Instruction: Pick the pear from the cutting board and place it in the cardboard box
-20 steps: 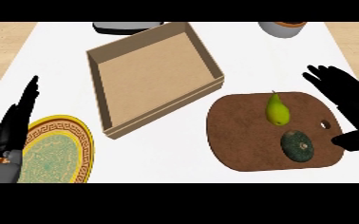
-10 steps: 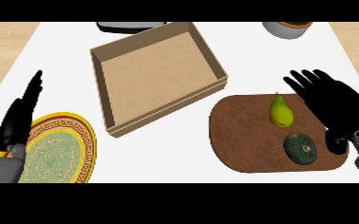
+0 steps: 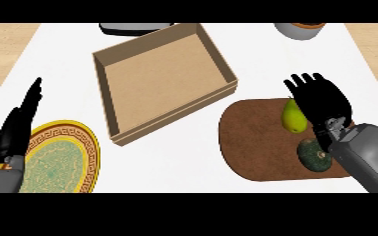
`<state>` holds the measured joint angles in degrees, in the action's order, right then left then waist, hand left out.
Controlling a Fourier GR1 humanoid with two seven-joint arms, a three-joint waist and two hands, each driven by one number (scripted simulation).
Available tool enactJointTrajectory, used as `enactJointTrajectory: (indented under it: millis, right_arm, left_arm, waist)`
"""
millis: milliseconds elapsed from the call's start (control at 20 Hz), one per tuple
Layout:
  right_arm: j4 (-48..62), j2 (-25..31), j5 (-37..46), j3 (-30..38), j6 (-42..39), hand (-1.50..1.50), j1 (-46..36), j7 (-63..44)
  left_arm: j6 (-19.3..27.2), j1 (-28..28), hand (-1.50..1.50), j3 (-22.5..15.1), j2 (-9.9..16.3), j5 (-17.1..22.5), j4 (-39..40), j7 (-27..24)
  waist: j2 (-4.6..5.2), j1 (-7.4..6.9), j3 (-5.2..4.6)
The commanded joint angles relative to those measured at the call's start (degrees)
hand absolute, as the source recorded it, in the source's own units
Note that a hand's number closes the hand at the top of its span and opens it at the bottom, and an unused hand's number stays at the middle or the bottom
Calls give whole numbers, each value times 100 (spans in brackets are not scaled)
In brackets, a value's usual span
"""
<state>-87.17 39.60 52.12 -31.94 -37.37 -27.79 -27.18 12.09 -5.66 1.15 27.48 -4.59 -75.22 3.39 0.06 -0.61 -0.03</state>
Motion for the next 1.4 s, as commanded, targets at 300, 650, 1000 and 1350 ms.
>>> enactJointTrajectory:
  millis: [300, 650, 1000, 1350]
  right_arm:
    - [321, -787, 949, 178, -236, -150, 101, 194]
    - [595, -1172, 1133, 509, -282, -150, 81, 759]
    - [800, -1691, 1624, 476, -205, -150, 108, 977]
    - [894, -1680, 2166, 467, -414, -150, 365, 714]
  left_arm:
    - [-369, -211, 0, 366, -105, -138, 279, -34]
    - [-248, -71, 0, 374, -433, -437, 187, -129]
    - [-394, -178, 0, 555, -433, -564, -66, 167]
    - [-522, -100, 0, 625, -451, -681, -241, 173]
  waist:
    - [-7, 62, 2]
    - [-4, 57, 2]
    - [-3, 41, 3]
    - [-4, 41, 3]
